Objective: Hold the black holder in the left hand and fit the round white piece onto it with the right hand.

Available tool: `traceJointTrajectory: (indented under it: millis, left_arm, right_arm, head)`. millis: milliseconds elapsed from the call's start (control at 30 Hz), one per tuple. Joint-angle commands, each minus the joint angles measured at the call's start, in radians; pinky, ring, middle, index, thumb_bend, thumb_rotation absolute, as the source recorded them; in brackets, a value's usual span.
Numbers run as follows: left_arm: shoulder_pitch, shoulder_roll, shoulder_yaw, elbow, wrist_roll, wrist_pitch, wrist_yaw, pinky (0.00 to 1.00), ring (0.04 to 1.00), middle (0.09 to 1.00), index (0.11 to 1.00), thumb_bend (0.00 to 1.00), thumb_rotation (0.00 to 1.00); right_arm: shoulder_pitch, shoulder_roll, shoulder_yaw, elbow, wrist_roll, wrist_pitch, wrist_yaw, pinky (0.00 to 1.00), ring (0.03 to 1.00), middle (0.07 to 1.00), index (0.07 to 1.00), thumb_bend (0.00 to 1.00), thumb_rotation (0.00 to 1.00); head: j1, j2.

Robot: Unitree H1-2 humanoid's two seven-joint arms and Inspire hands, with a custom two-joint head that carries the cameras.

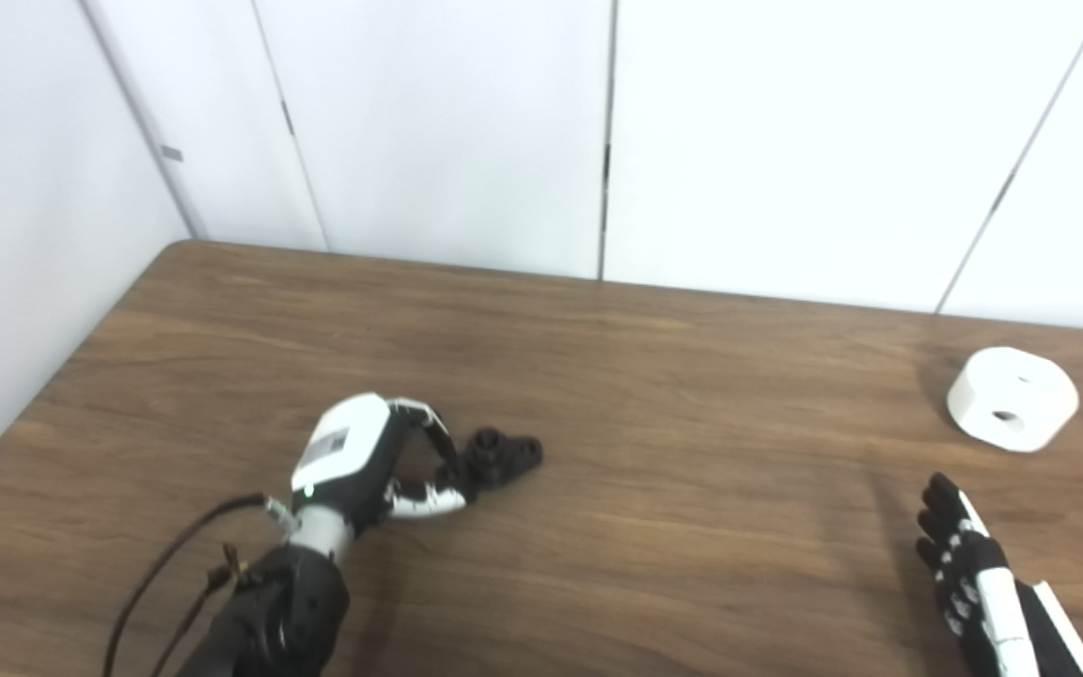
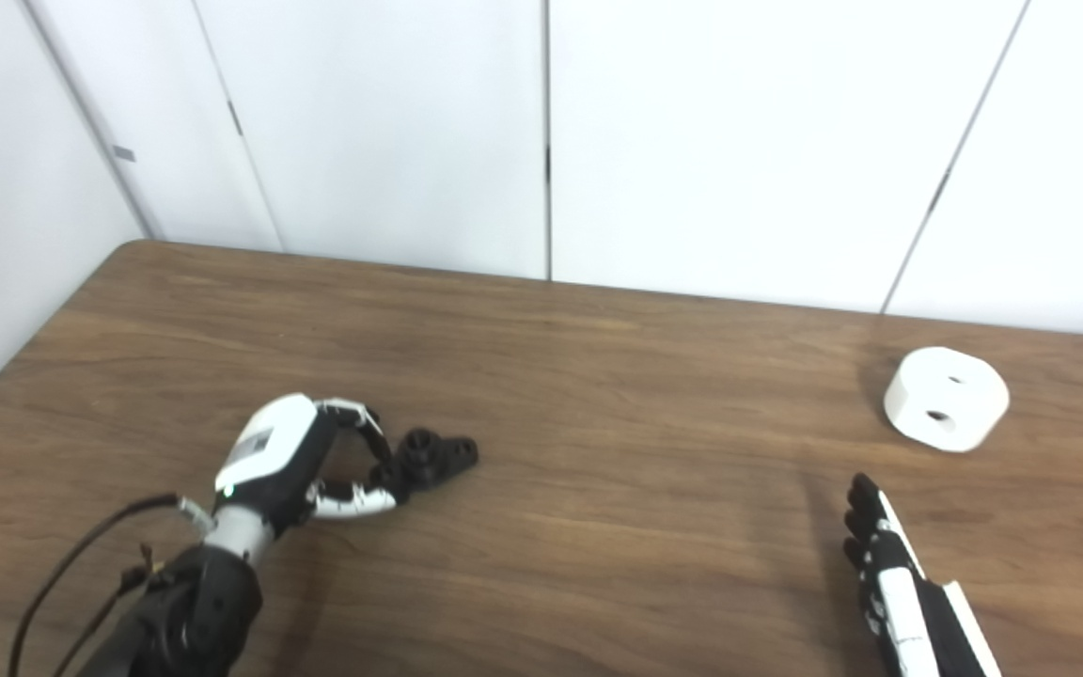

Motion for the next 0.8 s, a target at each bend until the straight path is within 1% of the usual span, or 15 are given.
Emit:
traceJointTrajectory:
  millis: [0, 100, 167, 233, 267, 333, 367, 400, 567, 767]
  left_arm:
    - [0.013, -0.003, -0.035, -0.038, 0.046, -0.044, -0.019, 0.89, 0.877, 0.773, 0.489, 0.51, 0.04]
    - [0.033, -0.005, -0.083, -0.06, 0.087, -0.1, -0.026, 0.89, 0.865, 0.764, 0.488, 0.52, 0.04]
    - [0.045, -0.013, -0.112, -0.069, 0.109, -0.129, -0.036, 0.91, 0.866, 0.765, 0.488, 0.52, 0.04]
    - [0.057, -0.019, -0.135, -0.063, 0.121, -0.18, -0.022, 0.91, 0.86, 0.757, 0.487, 0.52, 0.04]
    - [0.061, -0.02, -0.138, -0.06, 0.125, -0.201, -0.016, 0.9, 0.856, 0.75, 0.487, 0.52, 0.04]
    - [0.074, -0.022, -0.155, -0.055, 0.135, -0.247, -0.01, 0.9, 0.852, 0.749, 0.487, 0.52, 0.04]
    - [0.079, -0.023, -0.16, -0.054, 0.139, -0.263, -0.01, 0.9, 0.851, 0.75, 0.487, 0.52, 0.04]
    - [0.085, -0.022, -0.168, -0.057, 0.143, -0.281, -0.019, 0.89, 0.851, 0.75, 0.487, 0.52, 0.04]
    - [0.1, -0.018, -0.187, -0.074, 0.15, -0.333, -0.048, 0.9, 0.859, 0.758, 0.487, 0.52, 0.04]
    - [0.114, -0.025, -0.197, -0.065, 0.144, -0.39, -0.065, 0.89, 0.867, 0.753, 0.487, 0.52, 0.04]
  right_arm:
    - [-0.02, 0.003, 0.001, -0.055, 0.002, 0.001, -0.004, 1.0, 1.0, 1.0, 0.983, 0.6, 1.0]
    - [-0.028, 0.007, 0.005, -0.078, -0.006, 0.033, -0.008, 1.0, 1.0, 1.0, 0.979, 0.62, 1.0]
    - [-0.036, 0.011, 0.007, -0.091, -0.008, 0.054, -0.011, 1.0, 1.0, 1.0, 0.975, 0.63, 1.0]
    - [-0.042, 0.014, 0.011, -0.098, -0.012, 0.066, -0.011, 1.0, 1.0, 1.0, 0.97, 0.62, 1.0]
    - [-0.044, 0.015, 0.013, -0.101, -0.015, 0.07, -0.01, 1.0, 1.0, 1.0, 0.971, 0.62, 1.0]
    - [-0.048, 0.02, 0.019, -0.112, -0.025, 0.086, -0.013, 1.0, 1.0, 1.0, 0.971, 0.62, 1.0]
    - [-0.049, 0.023, 0.021, -0.117, -0.028, 0.092, -0.014, 1.0, 1.0, 1.0, 0.971, 0.63, 1.0]
    - [-0.051, 0.027, 0.024, -0.124, -0.031, 0.103, -0.016, 1.0, 1.0, 1.0, 0.971, 0.63, 1.0]
    - [-0.062, 0.038, 0.031, -0.149, -0.052, 0.135, -0.021, 1.0, 1.0, 0.996, 0.977, 0.66, 1.0]
    - [-0.065, 0.044, 0.033, -0.172, -0.058, 0.168, -0.025, 1.0, 1.0, 0.994, 0.977, 0.66, 1.0]
  head:
    - [-0.006, 0.012]
    - [-0.03, 0.047]
    - [-0.037, 0.052]
    - [-0.054, 0.067]
    - [-0.058, 0.067]
    - [-0.078, 0.081]
    - [-0.08, 0.082]
    - [-0.091, 0.091]
    - [-0.111, 0.115]
    - [-0.129, 0.132]
